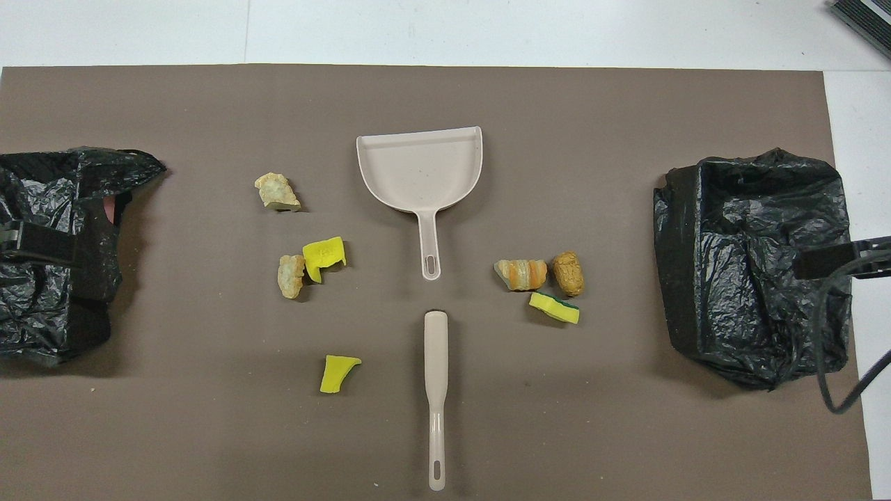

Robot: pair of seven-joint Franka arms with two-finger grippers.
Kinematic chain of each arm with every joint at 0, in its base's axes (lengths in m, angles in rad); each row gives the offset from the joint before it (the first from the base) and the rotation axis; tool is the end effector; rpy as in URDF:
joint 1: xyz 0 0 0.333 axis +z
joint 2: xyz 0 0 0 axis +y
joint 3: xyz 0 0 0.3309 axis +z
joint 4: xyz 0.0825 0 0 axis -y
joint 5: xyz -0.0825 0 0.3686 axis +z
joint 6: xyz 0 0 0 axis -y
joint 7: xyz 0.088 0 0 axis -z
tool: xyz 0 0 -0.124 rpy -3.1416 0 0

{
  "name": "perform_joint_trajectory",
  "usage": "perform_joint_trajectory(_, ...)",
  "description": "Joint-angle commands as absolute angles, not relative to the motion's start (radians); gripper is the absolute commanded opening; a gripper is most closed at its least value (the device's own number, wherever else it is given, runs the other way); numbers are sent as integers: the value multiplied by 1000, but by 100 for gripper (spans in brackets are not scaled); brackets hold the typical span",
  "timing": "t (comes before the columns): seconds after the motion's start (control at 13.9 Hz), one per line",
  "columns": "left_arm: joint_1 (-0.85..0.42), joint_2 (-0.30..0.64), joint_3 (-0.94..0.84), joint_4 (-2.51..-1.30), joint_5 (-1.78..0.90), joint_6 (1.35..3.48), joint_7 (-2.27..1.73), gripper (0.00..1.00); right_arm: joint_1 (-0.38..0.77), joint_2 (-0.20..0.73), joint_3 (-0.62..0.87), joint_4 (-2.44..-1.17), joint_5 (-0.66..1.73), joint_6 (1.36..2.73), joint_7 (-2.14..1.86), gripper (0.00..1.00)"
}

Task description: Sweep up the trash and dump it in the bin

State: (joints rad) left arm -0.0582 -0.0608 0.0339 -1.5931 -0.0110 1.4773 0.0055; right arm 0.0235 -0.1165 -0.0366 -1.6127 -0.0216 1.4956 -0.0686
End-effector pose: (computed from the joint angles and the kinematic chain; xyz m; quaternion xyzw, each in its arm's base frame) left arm 0.5083 -0.0132 0.6363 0.9995 -0.0153 -0.0276 0.0063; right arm 0.4928 -0.0105 0.6569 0.9996 0.0271 -0.0007 0.0086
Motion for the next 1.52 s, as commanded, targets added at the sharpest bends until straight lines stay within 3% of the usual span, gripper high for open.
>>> perform_joint_trajectory(0.0,-55,-81,34,-1614,-2,1486,3,100,15,-136,-35,-1623,-29,1474,-106,100)
perform_joint_trajectory(0.51,-58,-89,34,-1637,-6,1489,-2,100,15,-155,-37,-1651,-29,1476,-104,100)
perform_joint_trajectory(0.72,-77,-110,18,-1707,-26,1497,-2,100,14,-161,-37,-1663,-29,1474,-104,100)
perform_joint_trajectory(1.44,-391,-163,18,-2011,-80,1776,-260,100,15,-163,-37,-1695,-28,1482,-94,100)
